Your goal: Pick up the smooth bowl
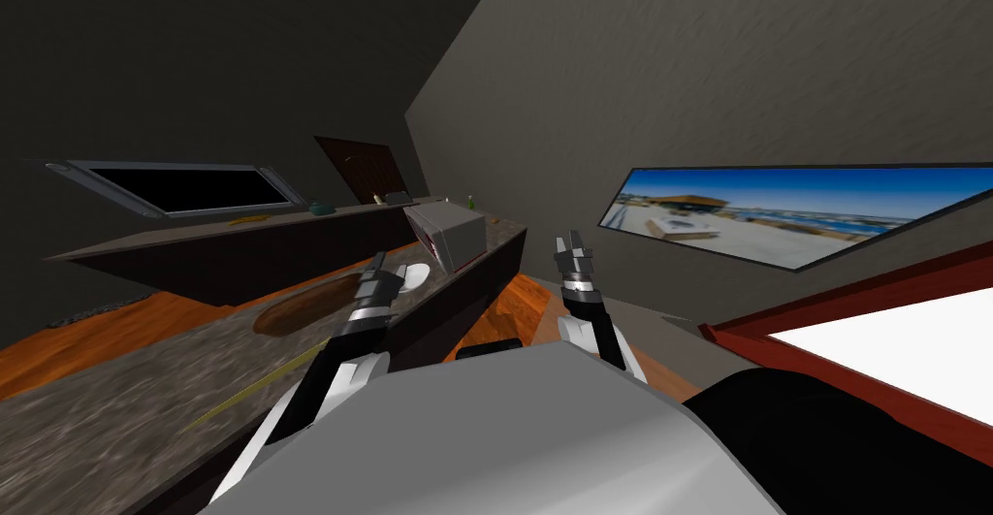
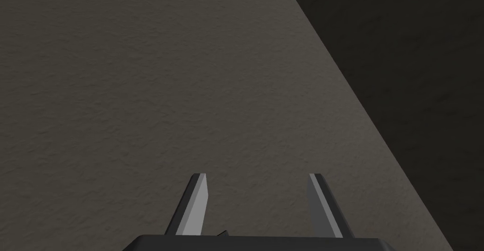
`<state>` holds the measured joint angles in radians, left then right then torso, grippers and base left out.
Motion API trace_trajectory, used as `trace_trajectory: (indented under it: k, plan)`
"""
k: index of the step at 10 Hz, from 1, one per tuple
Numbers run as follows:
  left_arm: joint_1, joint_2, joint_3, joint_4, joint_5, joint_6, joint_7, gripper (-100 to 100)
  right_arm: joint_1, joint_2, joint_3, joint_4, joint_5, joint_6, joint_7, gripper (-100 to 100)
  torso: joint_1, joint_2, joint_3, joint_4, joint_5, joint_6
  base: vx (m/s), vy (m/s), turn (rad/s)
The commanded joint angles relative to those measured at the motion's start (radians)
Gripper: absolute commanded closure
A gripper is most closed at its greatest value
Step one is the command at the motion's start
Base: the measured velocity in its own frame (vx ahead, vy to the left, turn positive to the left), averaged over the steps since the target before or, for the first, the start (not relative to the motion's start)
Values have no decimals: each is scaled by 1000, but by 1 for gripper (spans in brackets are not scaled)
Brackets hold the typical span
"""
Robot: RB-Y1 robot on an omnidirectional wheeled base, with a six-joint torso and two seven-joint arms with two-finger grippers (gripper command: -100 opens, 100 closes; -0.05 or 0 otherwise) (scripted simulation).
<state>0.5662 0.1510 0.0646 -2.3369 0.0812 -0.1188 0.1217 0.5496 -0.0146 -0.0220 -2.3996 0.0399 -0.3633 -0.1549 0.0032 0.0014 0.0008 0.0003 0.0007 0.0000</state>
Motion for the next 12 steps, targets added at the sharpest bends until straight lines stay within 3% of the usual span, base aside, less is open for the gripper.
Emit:
trace_trajectory:
  k: [1, 5, 12]
  plan:
    - [4, 5, 6, -5, 6, 28, 8, -100, 0, 0, 0, 0, 0, 0, 0, 0, 0, 0, 0, 0, 0, 0, -12, 33, -23]
    - [26, 21, 40, -36, 42, 150, 53, -100, 0, 0, 0, 0, 0, 0, 0, 0, 1, 1, 0, 0, 0, 0, -33, 56, -48]
    - [49, 36, 75, -67, 82, 306, 99, -100, 0, 0, 0, 0, 0, 0, 0, 0, 0, 0, 0, 0, 0, 0, -24, 42, -36]
